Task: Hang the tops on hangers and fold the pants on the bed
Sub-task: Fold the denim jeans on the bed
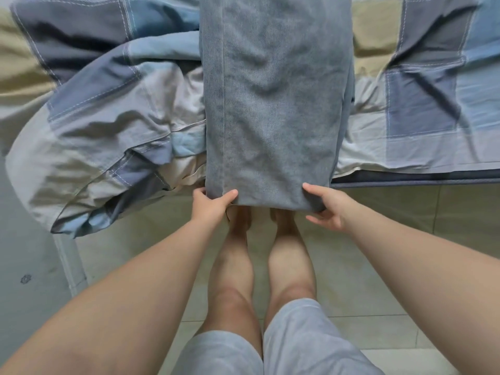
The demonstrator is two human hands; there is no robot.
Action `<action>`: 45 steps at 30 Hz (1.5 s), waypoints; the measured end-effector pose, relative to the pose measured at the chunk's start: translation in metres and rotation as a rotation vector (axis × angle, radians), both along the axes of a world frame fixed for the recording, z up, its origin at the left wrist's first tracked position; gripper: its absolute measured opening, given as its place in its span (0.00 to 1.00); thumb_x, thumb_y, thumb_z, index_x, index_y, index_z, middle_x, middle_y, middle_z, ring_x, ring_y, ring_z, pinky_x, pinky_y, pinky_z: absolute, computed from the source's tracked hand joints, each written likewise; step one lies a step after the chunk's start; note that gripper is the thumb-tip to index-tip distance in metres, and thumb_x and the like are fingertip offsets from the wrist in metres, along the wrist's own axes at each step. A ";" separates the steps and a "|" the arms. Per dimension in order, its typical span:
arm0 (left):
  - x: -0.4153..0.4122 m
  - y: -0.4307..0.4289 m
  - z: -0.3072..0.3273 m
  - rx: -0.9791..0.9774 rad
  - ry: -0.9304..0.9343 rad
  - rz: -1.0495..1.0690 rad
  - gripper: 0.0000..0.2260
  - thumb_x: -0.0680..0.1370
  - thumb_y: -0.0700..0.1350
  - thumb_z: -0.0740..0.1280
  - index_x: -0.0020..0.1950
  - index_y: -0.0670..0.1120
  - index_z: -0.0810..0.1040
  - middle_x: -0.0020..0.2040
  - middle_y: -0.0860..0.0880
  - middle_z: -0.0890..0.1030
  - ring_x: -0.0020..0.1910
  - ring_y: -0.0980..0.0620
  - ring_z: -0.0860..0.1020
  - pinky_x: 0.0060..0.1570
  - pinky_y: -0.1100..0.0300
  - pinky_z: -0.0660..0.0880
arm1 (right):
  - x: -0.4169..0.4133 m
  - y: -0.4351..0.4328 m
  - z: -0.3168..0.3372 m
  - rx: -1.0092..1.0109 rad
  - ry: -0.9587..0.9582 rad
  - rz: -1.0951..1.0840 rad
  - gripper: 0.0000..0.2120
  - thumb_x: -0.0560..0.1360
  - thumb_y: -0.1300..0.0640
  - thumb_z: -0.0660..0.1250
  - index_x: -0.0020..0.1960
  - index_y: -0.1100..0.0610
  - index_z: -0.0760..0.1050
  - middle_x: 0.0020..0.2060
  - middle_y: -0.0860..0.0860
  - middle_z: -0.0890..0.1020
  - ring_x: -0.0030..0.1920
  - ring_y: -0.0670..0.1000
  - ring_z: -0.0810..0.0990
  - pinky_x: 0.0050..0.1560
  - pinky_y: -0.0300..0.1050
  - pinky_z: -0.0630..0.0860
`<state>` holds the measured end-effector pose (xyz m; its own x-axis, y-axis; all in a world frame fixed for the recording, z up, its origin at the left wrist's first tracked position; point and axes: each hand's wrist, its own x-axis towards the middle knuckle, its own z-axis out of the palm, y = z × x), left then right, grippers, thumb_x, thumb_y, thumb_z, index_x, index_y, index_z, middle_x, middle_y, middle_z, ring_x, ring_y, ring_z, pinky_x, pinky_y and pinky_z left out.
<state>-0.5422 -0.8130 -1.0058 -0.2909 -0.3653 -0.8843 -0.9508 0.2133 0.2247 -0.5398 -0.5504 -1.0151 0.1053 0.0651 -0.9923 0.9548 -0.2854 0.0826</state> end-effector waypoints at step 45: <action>-0.418 0.055 0.150 0.166 0.275 0.191 0.07 0.78 0.48 0.60 0.47 0.51 0.78 0.35 0.55 0.81 0.30 0.55 0.73 0.33 0.62 0.69 | -0.379 0.037 0.138 0.126 0.552 -0.266 0.10 0.79 0.55 0.60 0.43 0.56 0.76 0.39 0.51 0.83 0.41 0.50 0.80 0.40 0.43 0.74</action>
<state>-0.9597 -0.7579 -0.8554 -0.4665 -0.2937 -0.8343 -0.8691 -0.0229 0.4941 -0.9185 -0.5137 -0.8769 -0.3923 0.2272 -0.8914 0.7419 -0.4948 -0.4526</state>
